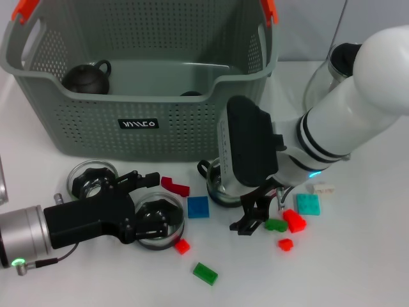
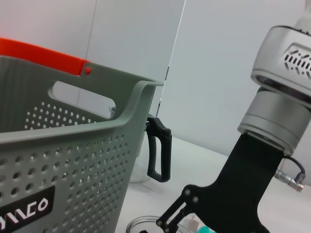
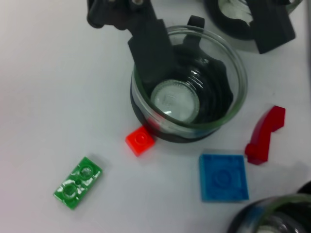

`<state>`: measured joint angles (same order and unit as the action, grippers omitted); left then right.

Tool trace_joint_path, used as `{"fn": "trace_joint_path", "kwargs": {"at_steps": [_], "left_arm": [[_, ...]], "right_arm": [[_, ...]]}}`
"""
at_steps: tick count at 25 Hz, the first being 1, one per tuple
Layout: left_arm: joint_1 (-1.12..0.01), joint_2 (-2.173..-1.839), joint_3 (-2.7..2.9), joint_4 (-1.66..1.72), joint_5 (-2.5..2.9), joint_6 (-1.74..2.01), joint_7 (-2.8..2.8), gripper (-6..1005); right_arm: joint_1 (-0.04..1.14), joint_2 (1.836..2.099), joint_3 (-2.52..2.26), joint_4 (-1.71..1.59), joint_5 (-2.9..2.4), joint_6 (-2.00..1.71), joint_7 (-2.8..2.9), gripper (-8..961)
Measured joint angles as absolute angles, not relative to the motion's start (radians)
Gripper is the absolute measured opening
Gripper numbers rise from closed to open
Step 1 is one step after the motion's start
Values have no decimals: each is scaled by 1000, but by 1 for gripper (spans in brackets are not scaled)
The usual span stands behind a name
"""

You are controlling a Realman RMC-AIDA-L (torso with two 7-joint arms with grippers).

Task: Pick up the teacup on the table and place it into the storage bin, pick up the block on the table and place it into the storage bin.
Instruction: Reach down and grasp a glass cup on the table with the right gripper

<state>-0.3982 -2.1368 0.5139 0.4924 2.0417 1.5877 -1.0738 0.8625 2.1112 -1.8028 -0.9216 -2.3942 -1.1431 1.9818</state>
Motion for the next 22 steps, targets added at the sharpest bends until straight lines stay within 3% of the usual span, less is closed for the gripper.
{"fn": "trace_joint_path", "kwargs": {"at_steps": [14,19,22], "left_arm": [[-394,-2137,502,492,2043,1588,-1074,907],[-391,-2137,502,492,2043,1587,-1074,907],[-390,-2137,502,492,2043,1586,-1074,907]], "right_arm": [[865,2106,-1812,-907,-2375,-1160,1982,869],[865,2106,-1806,-912,-2374,-1175,1988,659],[865,2106,-1805,-917,-2373,-1185,1990,417]]}}
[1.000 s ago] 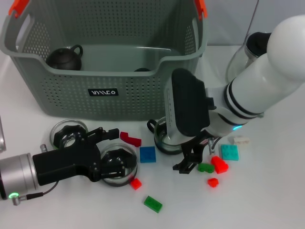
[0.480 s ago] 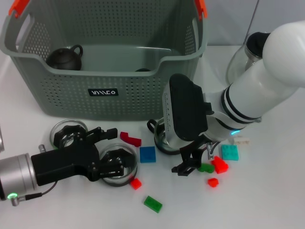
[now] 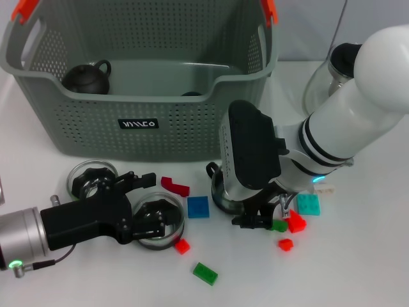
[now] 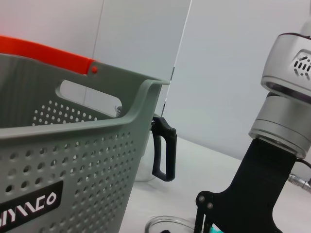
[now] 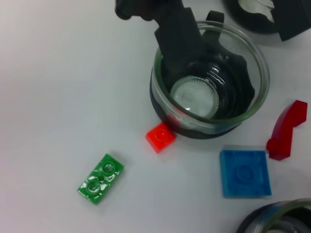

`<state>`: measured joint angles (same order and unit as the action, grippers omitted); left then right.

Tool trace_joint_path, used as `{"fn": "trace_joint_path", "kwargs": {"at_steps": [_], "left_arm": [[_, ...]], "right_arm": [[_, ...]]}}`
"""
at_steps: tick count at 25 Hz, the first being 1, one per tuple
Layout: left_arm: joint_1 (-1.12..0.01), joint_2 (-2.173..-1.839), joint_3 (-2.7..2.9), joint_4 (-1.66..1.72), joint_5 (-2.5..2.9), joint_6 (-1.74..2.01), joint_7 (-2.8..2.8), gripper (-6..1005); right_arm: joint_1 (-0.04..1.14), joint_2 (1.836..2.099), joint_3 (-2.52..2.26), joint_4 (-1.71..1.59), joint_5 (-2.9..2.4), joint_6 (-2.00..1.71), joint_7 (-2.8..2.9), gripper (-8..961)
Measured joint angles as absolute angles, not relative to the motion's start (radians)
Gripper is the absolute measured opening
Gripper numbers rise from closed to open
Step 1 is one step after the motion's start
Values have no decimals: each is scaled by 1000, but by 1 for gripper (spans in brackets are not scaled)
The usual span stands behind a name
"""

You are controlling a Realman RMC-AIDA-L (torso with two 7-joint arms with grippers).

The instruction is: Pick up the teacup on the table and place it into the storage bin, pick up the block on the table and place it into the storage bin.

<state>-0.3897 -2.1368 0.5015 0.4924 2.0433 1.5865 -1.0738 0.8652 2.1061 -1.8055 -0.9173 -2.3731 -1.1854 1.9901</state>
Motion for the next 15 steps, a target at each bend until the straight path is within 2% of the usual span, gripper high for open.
{"fn": "trace_joint_path", "kwargs": {"at_steps": [8,15], "left_arm": [[-388,-2137,502,494,2043,1586,-1072,906],[-386,-2137,502,493,2043,1586,-1072,905]], "right_arm": [[856,2103,-1801,-933,-2373,-1203,1993,259],[764,2099,-1724,-1153,-2399,-1366,2024,86]]}}
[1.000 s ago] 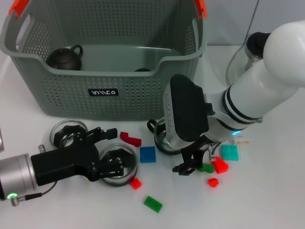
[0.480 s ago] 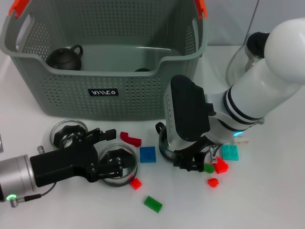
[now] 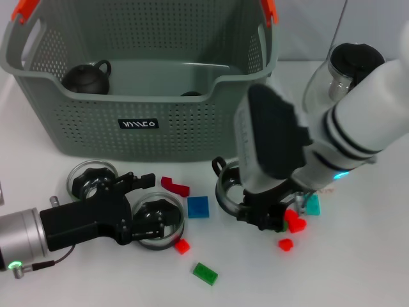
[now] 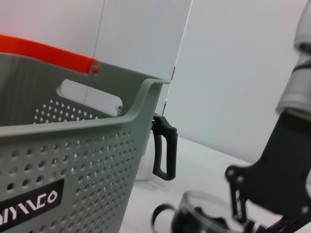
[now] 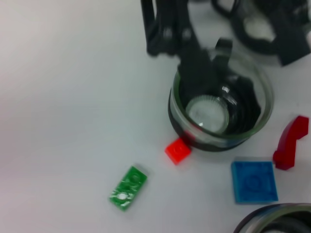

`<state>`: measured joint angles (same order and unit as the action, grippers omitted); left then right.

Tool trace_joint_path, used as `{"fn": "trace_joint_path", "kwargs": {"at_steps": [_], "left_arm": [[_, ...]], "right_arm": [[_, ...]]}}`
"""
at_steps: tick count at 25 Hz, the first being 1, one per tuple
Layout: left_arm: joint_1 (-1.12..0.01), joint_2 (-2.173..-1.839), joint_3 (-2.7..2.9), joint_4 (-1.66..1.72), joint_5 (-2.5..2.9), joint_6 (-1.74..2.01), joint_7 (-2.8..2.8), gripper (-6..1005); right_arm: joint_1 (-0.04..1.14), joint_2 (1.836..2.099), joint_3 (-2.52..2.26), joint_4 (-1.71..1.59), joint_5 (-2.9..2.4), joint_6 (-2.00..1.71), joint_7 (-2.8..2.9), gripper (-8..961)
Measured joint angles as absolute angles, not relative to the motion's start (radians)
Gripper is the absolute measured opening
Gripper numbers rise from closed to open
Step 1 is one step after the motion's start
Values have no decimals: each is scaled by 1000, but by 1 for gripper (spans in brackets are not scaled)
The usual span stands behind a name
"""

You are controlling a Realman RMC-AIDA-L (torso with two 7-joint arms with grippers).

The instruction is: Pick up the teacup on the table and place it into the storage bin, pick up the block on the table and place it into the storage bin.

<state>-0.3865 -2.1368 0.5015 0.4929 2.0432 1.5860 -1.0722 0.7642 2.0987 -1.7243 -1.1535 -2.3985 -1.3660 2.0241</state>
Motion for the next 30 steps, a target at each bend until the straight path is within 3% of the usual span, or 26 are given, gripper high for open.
{"fn": "trace_joint_path", "kwargs": {"at_steps": [9,16,21,28,30], "left_arm": [[-385,-2138,502,492,2038,1589,-1072,904],[-386,-2138,502,494,2038,1594,-1072,904],[-390,-2138,502,494,2037,1591,-1072,903],[-391,-2138,502,494,2037,1588,-1072,903],[-394,-2138,502,495,2037,1588,-1072,903]], "right_arm": [[665,2099,-1566,-1651,-2431,-1717,2128,59],[802,2100,-1306,-1782,-2277,-1769,2210,59],[925,2096,-1119,-1621,-2273,-1533,2280,61],[1083,2026,-1052,-1023,-2282,-1129,2154,63],[1116,2021,-1050,-865,-2269,-1028,2070,63]]}}
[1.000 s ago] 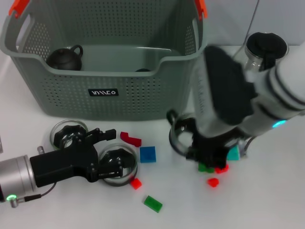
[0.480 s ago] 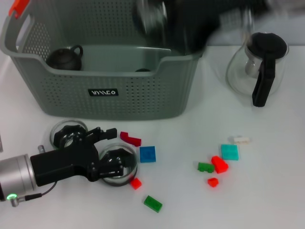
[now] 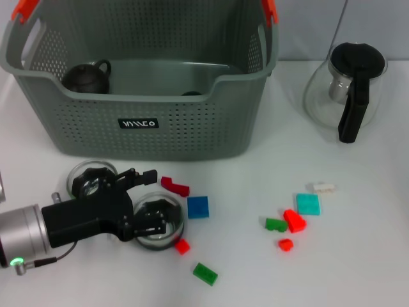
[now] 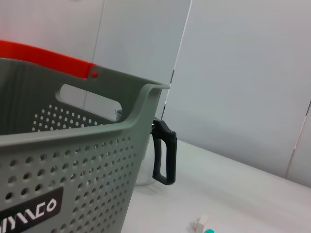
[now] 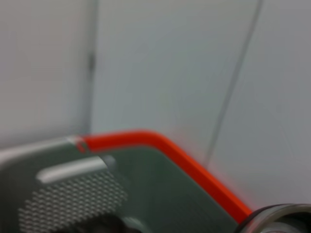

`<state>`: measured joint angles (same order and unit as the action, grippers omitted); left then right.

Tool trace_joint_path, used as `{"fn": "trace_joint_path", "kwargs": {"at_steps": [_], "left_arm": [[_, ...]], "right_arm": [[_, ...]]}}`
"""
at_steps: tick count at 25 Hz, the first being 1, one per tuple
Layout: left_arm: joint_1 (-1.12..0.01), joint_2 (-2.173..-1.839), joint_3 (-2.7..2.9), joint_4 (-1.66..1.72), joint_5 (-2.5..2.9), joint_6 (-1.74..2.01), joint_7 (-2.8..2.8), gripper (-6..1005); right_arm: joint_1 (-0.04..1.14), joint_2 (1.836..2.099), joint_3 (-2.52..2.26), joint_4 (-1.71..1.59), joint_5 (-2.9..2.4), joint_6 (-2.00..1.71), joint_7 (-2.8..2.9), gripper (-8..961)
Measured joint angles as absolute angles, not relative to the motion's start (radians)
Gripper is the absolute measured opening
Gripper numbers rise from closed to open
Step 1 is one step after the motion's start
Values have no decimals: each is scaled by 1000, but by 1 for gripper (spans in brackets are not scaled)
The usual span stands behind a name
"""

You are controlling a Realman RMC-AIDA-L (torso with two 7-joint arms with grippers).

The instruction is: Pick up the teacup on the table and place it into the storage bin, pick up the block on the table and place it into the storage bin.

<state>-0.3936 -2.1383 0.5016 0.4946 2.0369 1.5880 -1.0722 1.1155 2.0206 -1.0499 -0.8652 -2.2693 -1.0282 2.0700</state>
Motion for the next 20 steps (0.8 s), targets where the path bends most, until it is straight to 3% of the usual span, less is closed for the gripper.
{"fn": "trace_joint_path", "kwargs": {"at_steps": [2,9,20], "left_arm": [[-396,-2138,502,493,2036,1588,-1073,902],[-399,-2138,500,492,2036,1588,-1075,902],[-402,-2137,500,492,2035,1581,-1073,901]], "right_arm": [[1145,2028,-1047,-719,-2265,-930,1982,64],[1166,2098,-1080,-595,-2261,-809,1856,66],[1177,2106,-1201,-474,-2211,-700,1849,69]]}}
